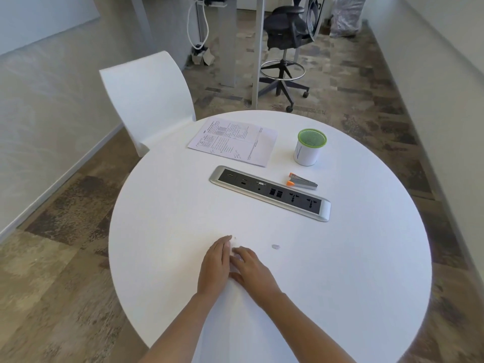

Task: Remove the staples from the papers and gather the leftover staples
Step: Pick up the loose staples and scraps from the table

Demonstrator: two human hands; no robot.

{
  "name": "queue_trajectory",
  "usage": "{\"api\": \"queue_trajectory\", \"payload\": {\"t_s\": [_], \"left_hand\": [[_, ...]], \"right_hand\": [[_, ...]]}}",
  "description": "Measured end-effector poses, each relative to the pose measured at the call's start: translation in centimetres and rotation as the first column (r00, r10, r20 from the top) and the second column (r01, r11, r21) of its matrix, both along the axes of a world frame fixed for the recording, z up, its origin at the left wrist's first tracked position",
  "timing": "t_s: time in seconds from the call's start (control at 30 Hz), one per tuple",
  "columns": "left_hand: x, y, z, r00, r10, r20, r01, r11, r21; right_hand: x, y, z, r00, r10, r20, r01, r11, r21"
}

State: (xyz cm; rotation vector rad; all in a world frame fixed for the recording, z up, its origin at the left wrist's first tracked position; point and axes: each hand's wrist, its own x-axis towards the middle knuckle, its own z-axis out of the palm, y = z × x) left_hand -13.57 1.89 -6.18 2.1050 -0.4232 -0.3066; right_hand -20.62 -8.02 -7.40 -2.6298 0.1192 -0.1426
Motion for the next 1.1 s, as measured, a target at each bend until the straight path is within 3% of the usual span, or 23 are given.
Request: {"api": "queue_trajectory", "payload": {"t_s": [0.33, 0.43, 0.53, 0.63, 0.73, 0.87, 0.97, 1.1], "left_hand": [[-0.1, 0.0, 1.2, 0.955, 0.122, -0.269, -0.16, 0.979, -0.126], [0.1, -0.3, 1.4, 0.921, 0.173, -0.349, -0.25, 0.95, -0.188], [0.2, -0.8, 2.1, 0.872, 0.199, -0.448, -0.331, 0.912, -0.24], [0.5, -1.3, 2.6, 0.774, 0.165, -0.612, -0.41, 0.866, -0.285], [0.8, -1.6, 3.2, 0.594, 0.095, -0.799, -0.492, 0.828, -0.267], [1.1, -1.7, 3.8, 0.36, -0.013, -0.933, -0.616, 0.748, -0.248], [1.5, -1.6, 3.5, 0.313, -0.022, -0.949, -0.639, 0.735, -0.228], [1.5, -1.5, 3.4, 0.313, -0.043, -0.949, -0.629, 0.739, -0.241]], "right_hand": [[0.0, 0.2, 0.0, 0.997, -0.062, -0.053, 0.056, 0.993, -0.108], [0.7, -0.1, 1.0, 0.974, -0.206, -0.089, 0.214, 0.973, 0.088], [1.1, -0.5, 2.5, 0.917, -0.373, -0.142, 0.399, 0.842, 0.364], [1.3, -0.4, 4.2, 0.906, -0.404, -0.125, 0.41, 0.768, 0.491], [1.6, 0.2, 5.7, 0.91, -0.408, -0.07, 0.375, 0.741, 0.556], [1.5, 1.0, 6.3, 0.949, -0.307, -0.073, 0.305, 0.832, 0.464], [1.0, 1.2, 6.2, 0.964, -0.258, -0.064, 0.263, 0.893, 0.365], [0.8, 1.2, 5.9, 0.961, -0.273, -0.041, 0.27, 0.898, 0.347]]}}
